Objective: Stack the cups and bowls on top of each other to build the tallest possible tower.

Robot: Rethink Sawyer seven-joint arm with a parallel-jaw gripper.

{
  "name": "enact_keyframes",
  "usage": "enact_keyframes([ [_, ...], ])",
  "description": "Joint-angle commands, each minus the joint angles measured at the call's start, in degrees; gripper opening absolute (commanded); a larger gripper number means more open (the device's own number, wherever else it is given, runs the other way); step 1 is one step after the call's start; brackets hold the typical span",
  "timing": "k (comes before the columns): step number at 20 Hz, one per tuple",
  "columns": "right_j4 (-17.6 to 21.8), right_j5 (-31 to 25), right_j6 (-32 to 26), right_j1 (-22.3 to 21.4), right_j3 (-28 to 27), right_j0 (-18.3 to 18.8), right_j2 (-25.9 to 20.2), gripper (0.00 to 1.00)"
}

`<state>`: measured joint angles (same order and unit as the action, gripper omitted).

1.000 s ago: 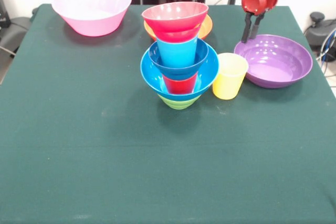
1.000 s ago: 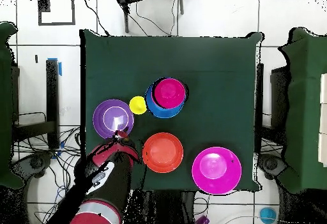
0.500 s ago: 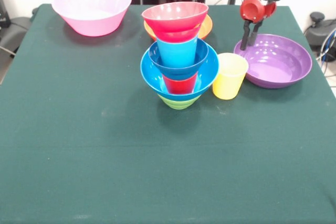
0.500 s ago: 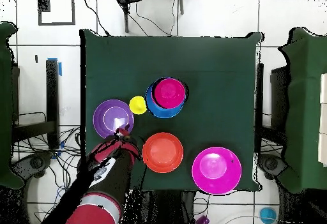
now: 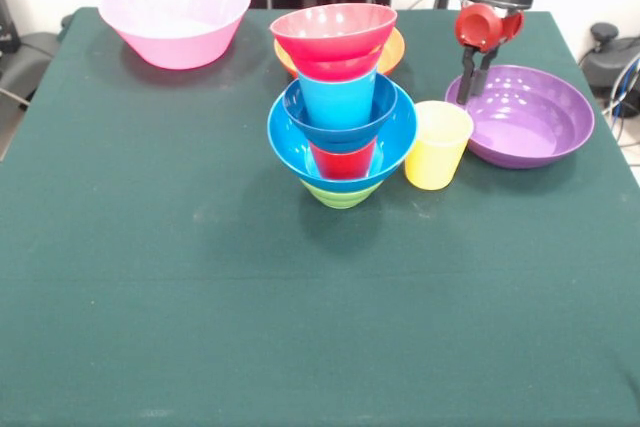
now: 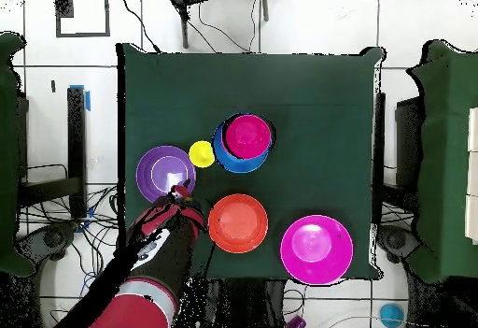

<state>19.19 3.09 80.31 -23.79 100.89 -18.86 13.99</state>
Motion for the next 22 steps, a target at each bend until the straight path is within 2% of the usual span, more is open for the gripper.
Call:
enact_keyframes([
  [1, 2.8, 3.0, 6.0, 1.8, -4.0, -0.8, -2.5, 1.00],
  [9, 2.2, 5.0, 6.4, 2.3, -4.4, -1.8, -0.7, 1.00],
  [22, 0.7, 4.8, 7.1, 1.6, -4.2, -4.6, 2.7, 1.00],
])
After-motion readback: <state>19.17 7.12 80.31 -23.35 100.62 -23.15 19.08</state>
